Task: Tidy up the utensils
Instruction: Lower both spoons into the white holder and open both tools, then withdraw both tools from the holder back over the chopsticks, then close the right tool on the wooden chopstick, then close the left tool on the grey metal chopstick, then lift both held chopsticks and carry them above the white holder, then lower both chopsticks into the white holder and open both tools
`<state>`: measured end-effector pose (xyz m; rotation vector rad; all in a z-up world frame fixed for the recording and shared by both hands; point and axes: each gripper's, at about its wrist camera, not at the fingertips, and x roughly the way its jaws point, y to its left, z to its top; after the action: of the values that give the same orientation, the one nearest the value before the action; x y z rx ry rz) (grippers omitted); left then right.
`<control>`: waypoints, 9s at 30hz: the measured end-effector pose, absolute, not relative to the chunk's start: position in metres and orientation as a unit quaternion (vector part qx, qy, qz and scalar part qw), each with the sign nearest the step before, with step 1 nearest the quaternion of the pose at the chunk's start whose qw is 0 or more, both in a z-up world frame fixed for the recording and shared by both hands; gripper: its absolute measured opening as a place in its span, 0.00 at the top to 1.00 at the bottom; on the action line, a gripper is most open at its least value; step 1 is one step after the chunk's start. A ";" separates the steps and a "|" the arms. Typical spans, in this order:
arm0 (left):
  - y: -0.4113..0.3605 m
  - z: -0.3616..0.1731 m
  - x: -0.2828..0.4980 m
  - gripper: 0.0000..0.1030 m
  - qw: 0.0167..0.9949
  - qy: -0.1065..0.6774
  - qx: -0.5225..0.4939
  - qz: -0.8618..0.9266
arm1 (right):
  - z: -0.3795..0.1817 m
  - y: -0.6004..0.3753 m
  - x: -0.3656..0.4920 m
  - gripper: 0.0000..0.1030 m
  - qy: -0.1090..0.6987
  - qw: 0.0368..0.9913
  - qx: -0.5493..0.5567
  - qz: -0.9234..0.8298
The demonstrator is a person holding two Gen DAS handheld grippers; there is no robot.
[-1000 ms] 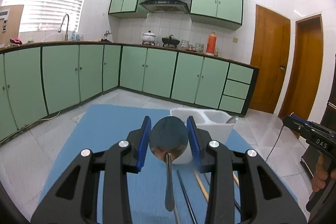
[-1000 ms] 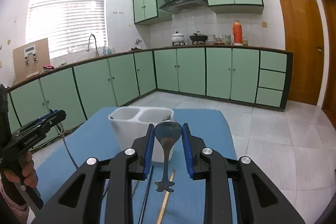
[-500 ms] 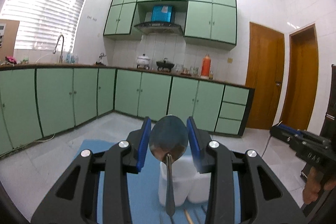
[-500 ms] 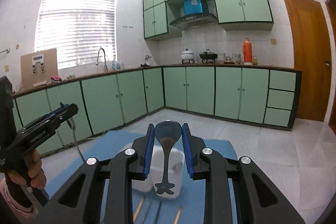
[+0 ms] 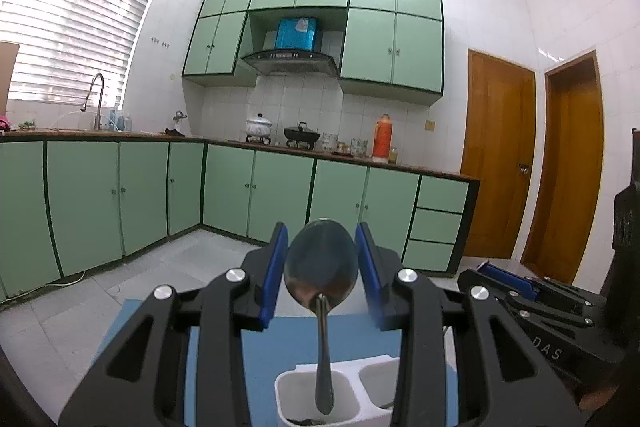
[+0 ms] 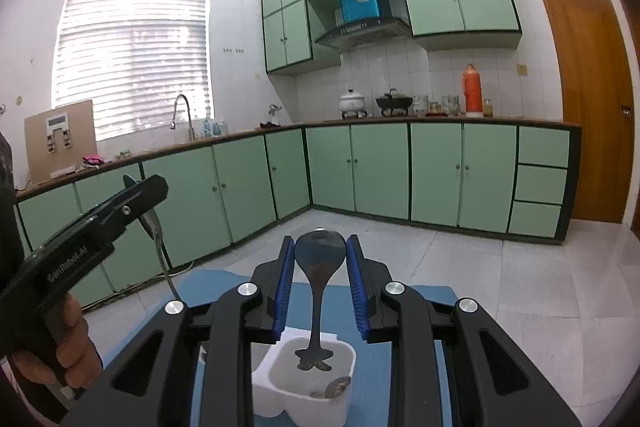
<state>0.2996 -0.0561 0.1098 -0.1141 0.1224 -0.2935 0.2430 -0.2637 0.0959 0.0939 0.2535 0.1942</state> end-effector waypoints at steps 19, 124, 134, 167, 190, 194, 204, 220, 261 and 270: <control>-0.049 0.029 0.335 0.67 0.977 0.154 -0.046 -0.138 | 0.033 -0.255 0.273 0.75 0.195 0.974 0.046 0.106; -0.005 -0.114 0.055 0.31 0.950 0.302 0.030 -0.070 | -0.126 -0.241 -0.010 0.89 0.216 0.976 -0.030 0.008; -0.020 -0.116 0.047 0.63 0.951 0.294 0.037 -0.090 | -0.128 -0.245 -0.010 0.89 0.217 0.976 -0.016 0.014; -0.017 -0.033 0.022 0.94 0.976 0.191 0.057 -0.090 | -0.074 -0.261 -0.028 0.93 0.170 0.985 -0.027 0.015; -0.018 0.072 0.072 0.94 0.981 0.128 0.018 -0.145 | 0.069 -0.286 0.033 0.94 0.150 0.985 0.004 0.088; -0.015 0.080 0.085 0.94 0.980 0.131 0.009 -0.152 | 0.083 -0.283 0.047 0.94 0.156 0.982 0.005 0.106; -0.010 0.111 0.110 0.94 0.984 0.103 -0.008 -0.146 | 0.120 -0.282 0.071 0.94 0.131 0.982 0.021 0.134; -0.035 0.195 0.174 0.94 0.990 -0.004 -0.034 -0.138 | 0.196 -0.280 0.125 0.94 0.094 0.985 0.020 0.140; -0.040 0.075 0.343 0.85 0.981 0.159 -0.017 -0.110 | 0.091 -0.277 0.271 0.93 0.236 0.963 0.047 0.120; -0.024 0.086 0.312 0.40 0.984 0.139 -0.044 -0.104 | 0.090 -0.290 0.252 0.56 0.217 0.970 0.068 0.085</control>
<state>0.3125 -0.0244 0.0856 -0.0875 0.2805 -0.2082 0.2522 -0.2904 0.0903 0.1365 0.4385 0.1711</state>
